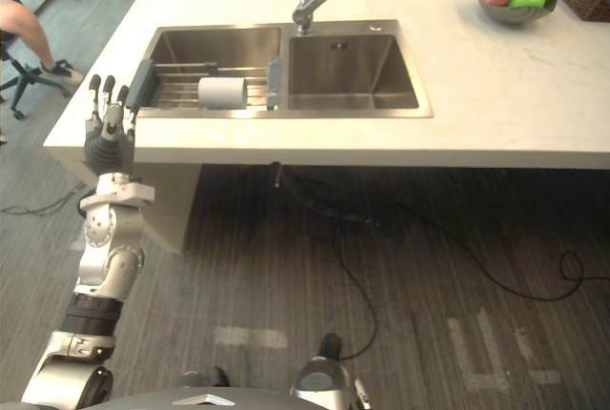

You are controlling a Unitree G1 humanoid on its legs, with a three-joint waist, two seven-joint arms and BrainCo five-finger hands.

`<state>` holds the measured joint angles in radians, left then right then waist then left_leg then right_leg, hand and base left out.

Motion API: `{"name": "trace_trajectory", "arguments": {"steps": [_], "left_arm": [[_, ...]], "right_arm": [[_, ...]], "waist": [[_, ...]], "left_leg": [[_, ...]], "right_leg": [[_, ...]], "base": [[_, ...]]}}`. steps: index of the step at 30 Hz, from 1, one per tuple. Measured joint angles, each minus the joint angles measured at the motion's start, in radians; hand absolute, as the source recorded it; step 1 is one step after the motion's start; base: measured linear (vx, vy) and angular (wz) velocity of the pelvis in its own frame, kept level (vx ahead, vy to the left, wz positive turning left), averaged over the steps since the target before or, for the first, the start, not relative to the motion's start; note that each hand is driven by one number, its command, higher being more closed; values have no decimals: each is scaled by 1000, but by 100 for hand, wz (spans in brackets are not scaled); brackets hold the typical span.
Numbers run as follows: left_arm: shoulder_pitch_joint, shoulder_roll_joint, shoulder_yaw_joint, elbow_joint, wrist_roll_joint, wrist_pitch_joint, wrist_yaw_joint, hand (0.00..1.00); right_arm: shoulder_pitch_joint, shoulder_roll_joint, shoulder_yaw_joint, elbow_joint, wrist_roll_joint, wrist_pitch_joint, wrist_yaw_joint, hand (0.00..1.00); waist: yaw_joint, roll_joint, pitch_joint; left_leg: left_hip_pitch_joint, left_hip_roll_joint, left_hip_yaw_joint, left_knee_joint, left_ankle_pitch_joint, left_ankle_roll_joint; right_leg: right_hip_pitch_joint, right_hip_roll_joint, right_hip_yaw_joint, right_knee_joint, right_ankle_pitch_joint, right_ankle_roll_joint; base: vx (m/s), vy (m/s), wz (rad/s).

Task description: Walk over to the sink, pick up the cup, carry it to the dishwasher, place the cup inside the dishwasher, then close the dishwasher door

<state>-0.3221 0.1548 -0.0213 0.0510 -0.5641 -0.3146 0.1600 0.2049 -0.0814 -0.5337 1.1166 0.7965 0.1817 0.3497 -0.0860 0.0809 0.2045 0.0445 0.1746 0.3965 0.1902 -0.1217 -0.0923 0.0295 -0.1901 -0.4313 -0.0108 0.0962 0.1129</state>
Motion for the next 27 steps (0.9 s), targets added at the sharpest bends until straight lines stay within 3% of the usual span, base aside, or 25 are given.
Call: {"name": "trace_trajectory", "arguments": {"steps": [5,8,11,13,15,16,17,18,20,22,23,25,26,27], "left_arm": [[25,-18,-46,-18,-6,19,-32,0],[68,-26,-119,-34,-55,84,-103,0],[121,-58,-193,-36,-96,150,-166,0],[168,-63,-225,-37,-171,191,-221,0],[222,-82,-222,-36,-292,229,-278,0],[230,-91,-224,-36,-318,238,-287,0],[229,-96,-224,-35,-351,249,-300,0],[221,-93,-222,-36,-369,250,-313,0],[197,-94,-226,-48,-376,249,-349,0],[191,-93,-229,-102,-382,250,-379,0],[192,-94,-230,-127,-396,250,-391,0],[198,-95,-214,-126,-403,250,-393,0],[191,-90,-195,-123,-403,249,-394,0],[184,-85,-183,-125,-403,249,-396,0]], "right_arm": [[-3,-2,20,-22,1,-16,-12,0],[-1,1,21,-50,6,-32,-18,0],[5,-2,44,-82,22,-37,-24,0],[0,-16,67,-81,19,-36,-8,0],[4,-49,124,-72,-54,-15,12,0],[4,-53,136,-56,-84,-5,11,0],[-1,-65,114,-27,-105,-3,7,0],[-1,-61,99,-15,-118,-2,-7,0],[1,-78,97,0,-115,-6,-16,0],[-25,-105,97,-1,-127,-7,-24,0],[-30,-118,95,-1,-138,-6,-26,0],[-35,-139,53,3,-168,-2,-31,0],[-36,-123,37,9,-173,0,-32,0],[-39,-112,37,9,-173,2,-32,0]], "waist": [[2,0,0],[-4,2,1],[-6,-1,1],[0,-4,0],[0,-7,3],[-5,1,1],[-12,-1,15],[-8,-6,31],[22,-28,38],[38,-28,38],[49,-24,37],[47,0,27],[26,-25,24],[28,-32,25]], "left_leg": [[14,-17,11,-32,2,2],[31,-36,9,-60,10,8],[39,-56,-16,-58,-10,14],[14,-52,-29,18,-69,14],[-11,-27,-43,142,-117,27],[-55,3,-31,253,-100,37],[-159,60,-39,480,-49,80],[-247,103,-32,650,-31,81],[-288,86,-1,593,-77,77],[-310,45,-35,329,-16,46],[-285,26,-91,123,118,27],[-225,32,-139,24,374,36],[-204,7,-134,9,304,26],[-200,1,-125,6,276,19]], "right_leg": [[-27,-12,38,31,-14,5],[-50,-38,45,97,-52,16],[-81,-80,49,221,-148,31],[-130,-106,80,373,-254,32],[-130,-108,86,492,-374,13],[-113,-116,57,497,-385,16],[-55,-117,11,481,-367,6],[19,-125,-29,458,-330,-31],[99,-149,-60,403,-324,-15],[111,-166,-56,373,-311,5],[109,-170,-38,369,-312,23],[132,-165,-1,369,-334,85],[145,-189,5,357,-337,94],[145,-196,6,351,-336,100]], "base": [[-24,5,-10],[5,20,2],[34,23,24],[75,-34,27],[169,-105,47],[234,-115,93],[245,-63,118],[244,-66,108],[209,18,53],[194,112,-8],[163,147,-38],[250,251,-47],[256,285,-23],[194,273,5]]}}
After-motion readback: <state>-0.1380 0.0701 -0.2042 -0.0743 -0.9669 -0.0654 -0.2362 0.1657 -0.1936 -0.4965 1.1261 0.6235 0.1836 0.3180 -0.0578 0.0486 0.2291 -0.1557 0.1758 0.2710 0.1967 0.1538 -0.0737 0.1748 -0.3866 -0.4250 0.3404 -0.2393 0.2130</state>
